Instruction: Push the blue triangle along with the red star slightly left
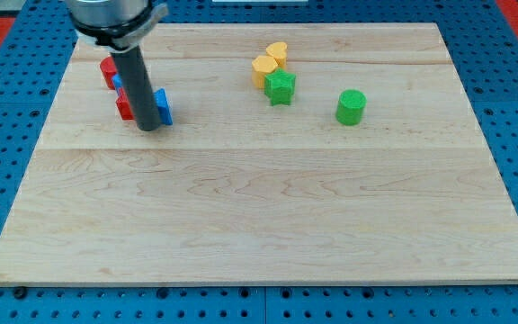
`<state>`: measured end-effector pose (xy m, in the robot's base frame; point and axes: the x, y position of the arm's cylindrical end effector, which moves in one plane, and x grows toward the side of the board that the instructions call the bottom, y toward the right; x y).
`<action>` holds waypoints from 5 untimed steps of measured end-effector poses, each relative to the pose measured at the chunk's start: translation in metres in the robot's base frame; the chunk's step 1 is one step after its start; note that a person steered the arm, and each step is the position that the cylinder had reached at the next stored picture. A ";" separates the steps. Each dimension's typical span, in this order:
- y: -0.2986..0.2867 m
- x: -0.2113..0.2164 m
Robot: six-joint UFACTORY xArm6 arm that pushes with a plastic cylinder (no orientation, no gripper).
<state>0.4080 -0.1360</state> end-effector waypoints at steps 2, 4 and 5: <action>0.046 0.004; 0.033 -0.021; 0.004 -0.021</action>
<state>0.3873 -0.1316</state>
